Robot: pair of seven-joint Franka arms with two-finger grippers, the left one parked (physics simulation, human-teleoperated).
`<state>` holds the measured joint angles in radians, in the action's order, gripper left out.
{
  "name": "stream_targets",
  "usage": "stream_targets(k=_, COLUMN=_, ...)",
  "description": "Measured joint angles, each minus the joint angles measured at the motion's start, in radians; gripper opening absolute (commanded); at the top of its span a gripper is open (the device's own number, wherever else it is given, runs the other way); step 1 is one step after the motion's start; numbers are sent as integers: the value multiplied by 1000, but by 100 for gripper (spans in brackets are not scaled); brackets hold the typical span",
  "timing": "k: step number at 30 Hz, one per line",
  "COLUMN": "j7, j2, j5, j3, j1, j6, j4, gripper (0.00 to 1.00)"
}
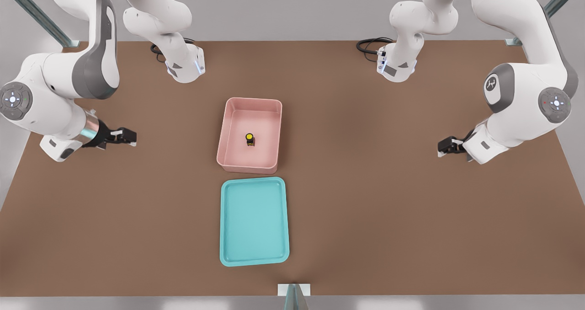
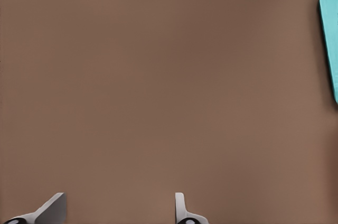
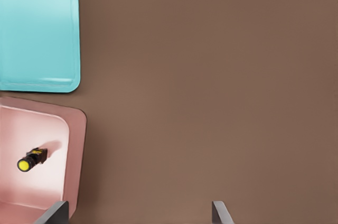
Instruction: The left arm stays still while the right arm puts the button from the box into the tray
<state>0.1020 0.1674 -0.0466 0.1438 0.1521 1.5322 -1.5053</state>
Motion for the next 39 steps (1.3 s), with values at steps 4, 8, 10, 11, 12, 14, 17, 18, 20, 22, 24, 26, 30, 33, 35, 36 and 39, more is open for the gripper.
stream_targets(k=4, j7=-39, j2=17, j5=-3, j3=0, j1=148, j6=27, j4=4, gripper=100)
stream_targets(k=8, j7=-158, j2=78, j5=-17, j3=-2, j1=321, j6=76, j4=20, gripper=100)
stream_targets(k=10, j7=-227, j2=64, j5=-32, j3=-7, j1=329, j6=129, j4=-66, gripper=100)
stream_targets(k=11, j7=-264, j2=34, j5=-37, j3=-10, j1=340, j6=166, j4=-142, gripper=100)
stream_targets(k=12, j7=-300, j2=6, j5=-39, j3=-11, j1=356, j6=202, j4=-215, gripper=100)
stream_targets(k=14, j7=-372, j2=-20, j5=-40, j3=-15, j1=390, j6=265, j4=-292, gripper=100)
stream_targets(k=17, j7=-457, j2=-75, j5=-37, j3=-61, j1=397, j6=377, j4=-431, gripper=100)
stream_targets(k=18, j7=-478, j2=-83, j5=-35, j3=-85, j1=394, j6=406, j4=-455, gripper=100)
stream_targets(k=20, j7=-517, j2=-90, j5=-31, j3=-137, j1=392, j6=458, j4=-499, gripper=100)
stream_targets(k=22, j7=-551, j2=-88, j5=-29, j3=-171, j1=412, j6=500, j4=-531, gripper=100)
stream_targets(k=24, j7=-582, j2=-80, j5=-28, j3=-188, j1=438, j6=547, j4=-573, gripper=100)
stream_targets(k=26, j7=-608, j2=-64, j5=-27, j3=-194, j1=460, j6=586, j4=-601, gripper=100)
stream_targets(k=30, j7=-653, j2=-9, j5=-26, j3=-196, j1=470, j6=658, j4=-628, gripper=100)
stream_targets(k=33, j7=-680, j2=48, j5=-29, j3=-195, j1=468, j6=709, j4=-631, gripper=100)
stream_targets(k=35, j7=-697, j2=81, j5=-32, j3=-195, j1=468, j6=733, j4=-626, gripper=100)
stream_targets(k=36, j7=-704, j2=99, j5=-32, j3=-195, j1=468, j6=743, j4=-622, gripper=100)
stream_targets(k=39, j7=-724, j2=146, j5=-34, j3=-194, j1=469, j6=769, j4=-612, gripper=100)
